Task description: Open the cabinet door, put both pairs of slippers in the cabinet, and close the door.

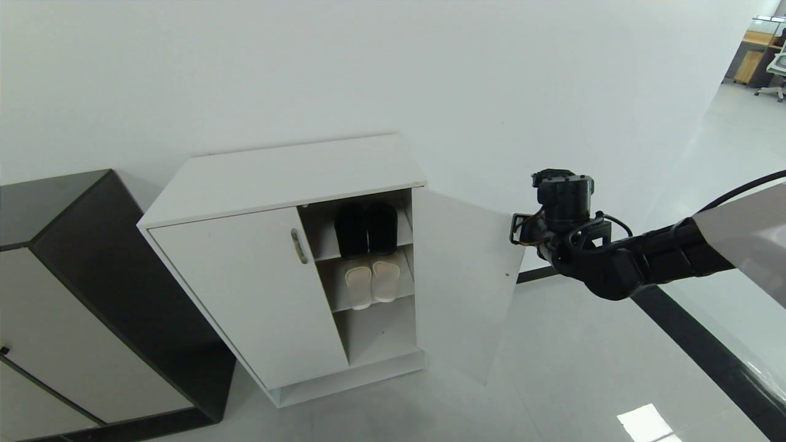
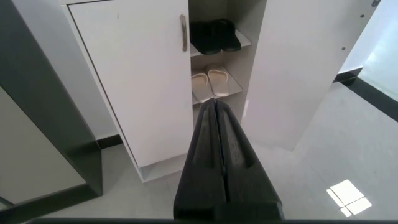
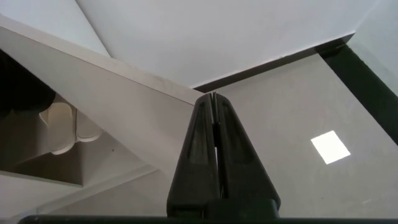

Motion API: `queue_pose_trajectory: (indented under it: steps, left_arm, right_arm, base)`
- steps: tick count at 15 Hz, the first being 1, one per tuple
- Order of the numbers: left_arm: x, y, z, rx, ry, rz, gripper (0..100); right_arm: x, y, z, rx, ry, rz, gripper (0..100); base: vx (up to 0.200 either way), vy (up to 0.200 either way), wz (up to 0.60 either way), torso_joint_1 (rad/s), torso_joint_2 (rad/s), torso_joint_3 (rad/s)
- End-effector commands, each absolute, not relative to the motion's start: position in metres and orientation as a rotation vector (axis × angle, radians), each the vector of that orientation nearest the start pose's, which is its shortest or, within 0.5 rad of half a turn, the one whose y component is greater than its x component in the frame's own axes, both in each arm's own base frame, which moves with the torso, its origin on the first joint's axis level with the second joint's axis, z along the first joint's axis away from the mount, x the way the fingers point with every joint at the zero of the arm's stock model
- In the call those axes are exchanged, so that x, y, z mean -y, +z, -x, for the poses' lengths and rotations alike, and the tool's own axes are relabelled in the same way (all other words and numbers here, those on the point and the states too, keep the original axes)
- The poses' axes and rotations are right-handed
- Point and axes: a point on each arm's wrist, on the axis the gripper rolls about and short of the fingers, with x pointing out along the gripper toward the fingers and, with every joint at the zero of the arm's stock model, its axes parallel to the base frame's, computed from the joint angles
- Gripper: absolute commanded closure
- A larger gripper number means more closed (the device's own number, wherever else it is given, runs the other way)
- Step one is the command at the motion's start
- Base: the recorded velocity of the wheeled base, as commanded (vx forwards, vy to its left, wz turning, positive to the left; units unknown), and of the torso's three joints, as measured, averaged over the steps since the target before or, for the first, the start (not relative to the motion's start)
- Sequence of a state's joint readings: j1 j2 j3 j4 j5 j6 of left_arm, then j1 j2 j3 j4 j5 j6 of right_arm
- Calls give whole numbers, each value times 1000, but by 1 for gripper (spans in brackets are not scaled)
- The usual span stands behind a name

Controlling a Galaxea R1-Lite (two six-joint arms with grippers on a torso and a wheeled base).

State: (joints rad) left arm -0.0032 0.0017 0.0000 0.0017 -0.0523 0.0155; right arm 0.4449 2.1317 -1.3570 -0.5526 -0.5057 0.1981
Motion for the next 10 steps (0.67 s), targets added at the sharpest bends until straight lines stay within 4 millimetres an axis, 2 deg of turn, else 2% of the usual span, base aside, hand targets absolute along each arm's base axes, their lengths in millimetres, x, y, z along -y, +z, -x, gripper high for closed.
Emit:
queue_pose_trajectory:
  steps: [1,5,7,9,10]
  left_arm:
    - [1,75,23,-3,-55,-15,100]
    - [1,75,23,-3,-55,-15,100]
    - [1,75,23,-3,-55,-15,100]
    - [1,75,23,-3,-55,-15,100]
    - [1,75,23,-3,-55,-15,100]
  right_arm:
    - [-181,164,-392,-203,-69,-88,100]
    - [-203,167,-363,-225,8,-67,100]
    - [-227,172,-331,-229,92,-54,100]
    - [-236,184,-311,-211,140,-59,100]
    - [-234,186,-312,-203,134,-64,100]
  base:
    - [0,0,0,0,0,0]
    - [0,0,0,0,0,0]
    - [0,0,0,0,0,0]
    - [0,0,0,0,0,0]
    - [0,0,0,0,0,0]
